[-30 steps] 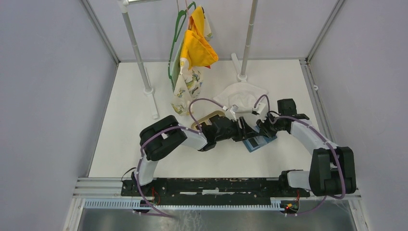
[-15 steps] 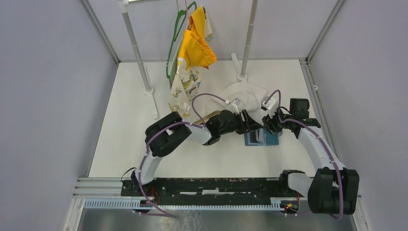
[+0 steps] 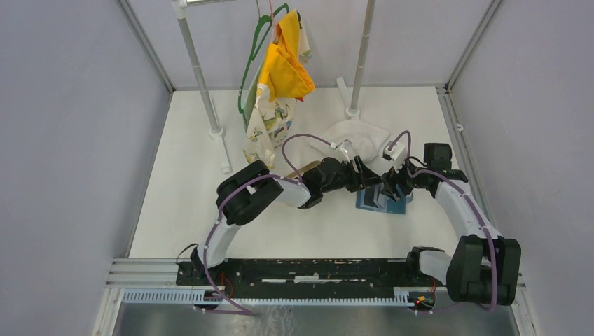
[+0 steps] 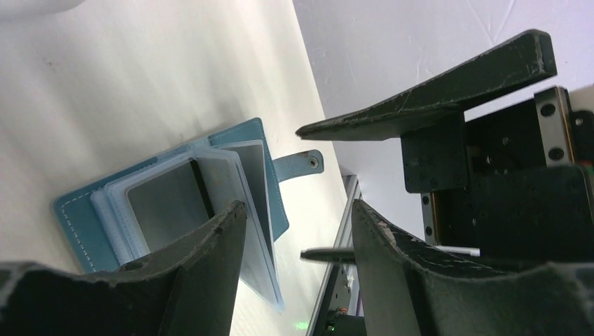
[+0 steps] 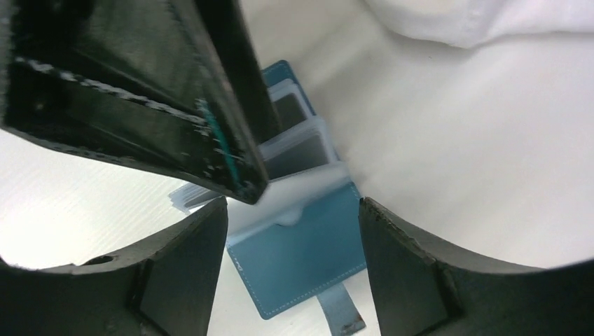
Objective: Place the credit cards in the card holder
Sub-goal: Open the card holder at the center of the board.
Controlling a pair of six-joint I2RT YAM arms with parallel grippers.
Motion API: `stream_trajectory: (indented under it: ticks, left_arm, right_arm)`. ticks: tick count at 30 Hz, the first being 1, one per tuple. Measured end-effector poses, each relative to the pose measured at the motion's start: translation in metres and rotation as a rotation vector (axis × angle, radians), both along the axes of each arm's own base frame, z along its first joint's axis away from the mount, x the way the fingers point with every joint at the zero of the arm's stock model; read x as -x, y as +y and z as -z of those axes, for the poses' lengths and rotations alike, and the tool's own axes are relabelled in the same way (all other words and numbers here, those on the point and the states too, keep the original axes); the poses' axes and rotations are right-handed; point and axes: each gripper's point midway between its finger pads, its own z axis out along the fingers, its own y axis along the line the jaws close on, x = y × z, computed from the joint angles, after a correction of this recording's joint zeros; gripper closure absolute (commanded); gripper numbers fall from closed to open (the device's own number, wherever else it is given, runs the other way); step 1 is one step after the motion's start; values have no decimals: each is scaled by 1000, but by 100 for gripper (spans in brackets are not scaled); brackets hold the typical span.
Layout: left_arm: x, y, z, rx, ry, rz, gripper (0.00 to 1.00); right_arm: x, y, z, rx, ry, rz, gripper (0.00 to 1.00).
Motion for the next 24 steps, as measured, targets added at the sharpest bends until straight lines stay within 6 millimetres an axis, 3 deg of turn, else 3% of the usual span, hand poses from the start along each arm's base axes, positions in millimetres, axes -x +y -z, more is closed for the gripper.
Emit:
stream_trajectory:
  ticks: [5,13,17,24]
  left_arm:
    - [2,3,2,14,-1,0,46]
    - [7,9,15,-7,17,0,53]
    - [10,7,15,-8,16,5,61]
    - [20,2,15,-4,13,24,74]
  right_arm:
    - [-9,-15,-14,-31,-43,89,35]
    - [-18,-31,-22,-29,-80,173,72]
    - [-20,-34,-8,-26,-26,200,81]
    - [-13,-27,24,-41,116,199,84]
